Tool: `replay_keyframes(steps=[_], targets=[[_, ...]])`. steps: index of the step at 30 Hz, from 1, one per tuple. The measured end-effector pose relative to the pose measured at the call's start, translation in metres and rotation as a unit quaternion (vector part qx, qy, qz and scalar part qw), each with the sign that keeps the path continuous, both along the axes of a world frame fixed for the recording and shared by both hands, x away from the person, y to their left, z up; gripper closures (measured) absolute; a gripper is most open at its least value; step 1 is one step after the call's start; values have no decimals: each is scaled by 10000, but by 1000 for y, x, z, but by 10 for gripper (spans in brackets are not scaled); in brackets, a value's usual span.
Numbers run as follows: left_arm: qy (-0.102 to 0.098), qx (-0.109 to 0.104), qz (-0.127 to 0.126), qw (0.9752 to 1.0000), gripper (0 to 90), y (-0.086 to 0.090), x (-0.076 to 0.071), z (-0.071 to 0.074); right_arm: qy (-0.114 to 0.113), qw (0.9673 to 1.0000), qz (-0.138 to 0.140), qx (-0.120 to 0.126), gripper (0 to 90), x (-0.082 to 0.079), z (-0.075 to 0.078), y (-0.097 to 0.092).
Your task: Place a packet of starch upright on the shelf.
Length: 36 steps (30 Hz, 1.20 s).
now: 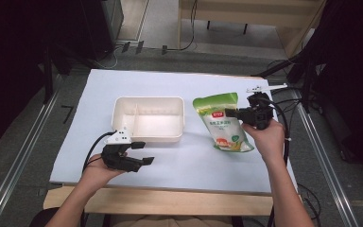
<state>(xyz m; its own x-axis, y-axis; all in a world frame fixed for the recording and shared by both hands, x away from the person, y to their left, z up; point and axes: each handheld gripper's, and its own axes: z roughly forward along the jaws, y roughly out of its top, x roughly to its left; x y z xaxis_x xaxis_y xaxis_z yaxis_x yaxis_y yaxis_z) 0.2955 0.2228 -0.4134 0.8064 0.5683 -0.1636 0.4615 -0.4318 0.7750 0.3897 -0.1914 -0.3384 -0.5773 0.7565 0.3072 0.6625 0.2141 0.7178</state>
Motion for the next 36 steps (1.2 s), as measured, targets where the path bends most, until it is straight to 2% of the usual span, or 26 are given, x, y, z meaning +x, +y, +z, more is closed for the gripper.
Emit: replay_keyframes(steps=[8, 16, 21, 26, 36], targets=[[32, -34, -28, 10000, 313, 0, 1, -1, -150, 9998, -137, 50, 900, 0, 9, -3], [43, -39, 2, 10000, 312, 0, 1, -1, -224, 9997, -26, -57, 900, 6, 17, 14], [42, -23, -5, 10000, 313, 0, 1, -1, -277, 9995, 29, -158, 900, 13, 29, 25], [34, -57, 11, 10000, 313, -1, 0, -1, -304, 9995, 73, -102, 900, 21, 44, 34], [-18, -83, 39, 10000, 313, 0, 0, -1, -386, 9989, 209, -144, 900, 33, 71, 55]])
